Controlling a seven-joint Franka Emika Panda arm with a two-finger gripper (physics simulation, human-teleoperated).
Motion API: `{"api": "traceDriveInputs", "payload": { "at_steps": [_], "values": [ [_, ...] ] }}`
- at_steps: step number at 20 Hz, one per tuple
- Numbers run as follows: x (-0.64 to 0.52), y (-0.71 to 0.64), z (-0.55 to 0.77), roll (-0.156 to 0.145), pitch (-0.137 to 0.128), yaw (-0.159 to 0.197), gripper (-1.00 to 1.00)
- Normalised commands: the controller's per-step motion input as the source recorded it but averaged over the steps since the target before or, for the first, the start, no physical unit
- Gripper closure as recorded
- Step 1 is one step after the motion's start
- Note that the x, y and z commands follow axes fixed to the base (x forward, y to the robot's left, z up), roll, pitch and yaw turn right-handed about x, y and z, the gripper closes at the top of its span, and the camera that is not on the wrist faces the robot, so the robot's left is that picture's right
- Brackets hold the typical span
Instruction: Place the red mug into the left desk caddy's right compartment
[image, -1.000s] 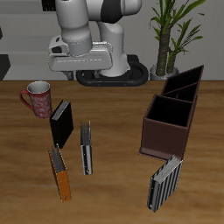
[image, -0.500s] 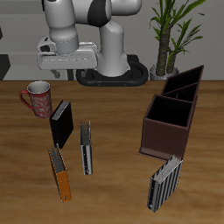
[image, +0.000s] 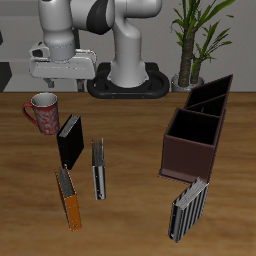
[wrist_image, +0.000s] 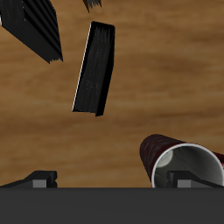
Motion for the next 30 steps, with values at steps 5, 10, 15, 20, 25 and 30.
{"api": "traceDriveInputs", "payload": {
  "at_steps": [5,10,15,20,25,30],
  "values": [
    [-0.13,-0.21,-0.06,-0.025,-0.028,-0.008,-1.0],
    [-0.09,-0.17,-0.17,0.004,-0.035,0.047,-1.0],
    [-0.07,-0.2,-0.29,-0.003,-0.026,-0.014,-1.0],
    [-0.01,-0.2,-0.43,-0.032,0.009,-0.031,-1.0],
    [-0.09,-0.15,-0.37,-0.034,0.014,-0.028,-1.0],
    [-0.07,-0.17,-0.29,-0.024,0.022,-0.051,-1.0]
  ]
}}
